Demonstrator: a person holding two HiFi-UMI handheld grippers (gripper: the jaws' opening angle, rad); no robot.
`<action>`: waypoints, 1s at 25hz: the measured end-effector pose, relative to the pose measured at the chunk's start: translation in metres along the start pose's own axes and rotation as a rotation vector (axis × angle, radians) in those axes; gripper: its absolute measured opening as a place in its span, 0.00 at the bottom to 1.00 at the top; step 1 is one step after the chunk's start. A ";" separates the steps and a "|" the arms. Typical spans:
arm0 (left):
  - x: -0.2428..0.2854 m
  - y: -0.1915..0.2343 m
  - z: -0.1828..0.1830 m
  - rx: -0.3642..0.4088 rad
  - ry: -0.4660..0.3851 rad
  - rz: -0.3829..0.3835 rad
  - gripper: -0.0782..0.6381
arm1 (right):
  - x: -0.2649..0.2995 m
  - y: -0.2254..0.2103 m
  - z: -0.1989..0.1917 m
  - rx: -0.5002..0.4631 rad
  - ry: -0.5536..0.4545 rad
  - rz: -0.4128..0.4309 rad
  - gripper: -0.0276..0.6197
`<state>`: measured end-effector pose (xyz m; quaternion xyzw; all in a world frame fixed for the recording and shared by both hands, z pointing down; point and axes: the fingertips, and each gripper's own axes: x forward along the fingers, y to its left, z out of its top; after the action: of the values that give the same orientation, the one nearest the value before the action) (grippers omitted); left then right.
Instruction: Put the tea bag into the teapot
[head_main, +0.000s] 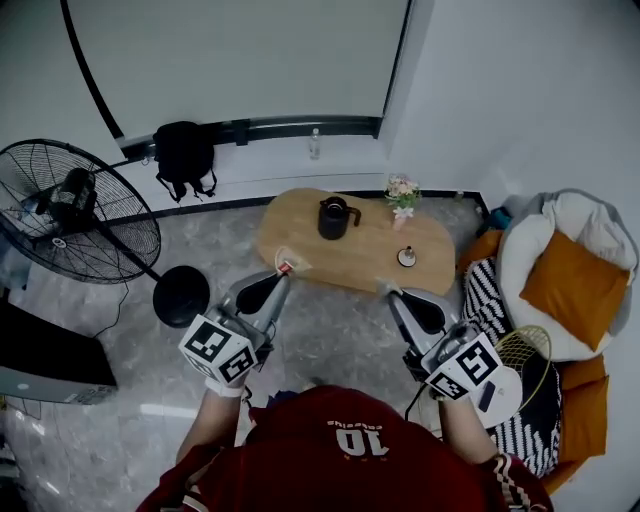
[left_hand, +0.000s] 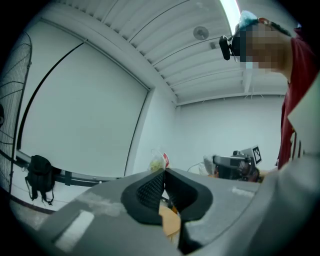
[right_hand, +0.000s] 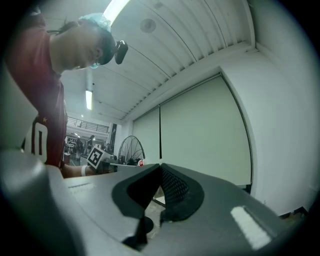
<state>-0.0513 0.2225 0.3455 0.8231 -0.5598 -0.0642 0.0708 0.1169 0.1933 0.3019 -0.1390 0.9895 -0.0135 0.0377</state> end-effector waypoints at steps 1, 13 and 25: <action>0.001 0.004 0.000 -0.001 0.000 -0.007 0.12 | 0.004 0.000 0.000 0.004 -0.002 0.001 0.05; 0.009 0.026 -0.001 -0.015 -0.006 -0.052 0.12 | 0.024 -0.008 -0.003 -0.018 0.021 -0.037 0.05; 0.051 0.058 -0.008 -0.047 0.025 -0.035 0.12 | 0.047 -0.058 -0.010 0.073 0.030 0.026 0.05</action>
<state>-0.0839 0.1549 0.3631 0.8316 -0.5426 -0.0682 0.0962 0.0864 0.1251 0.3104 -0.1245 0.9905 -0.0513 0.0283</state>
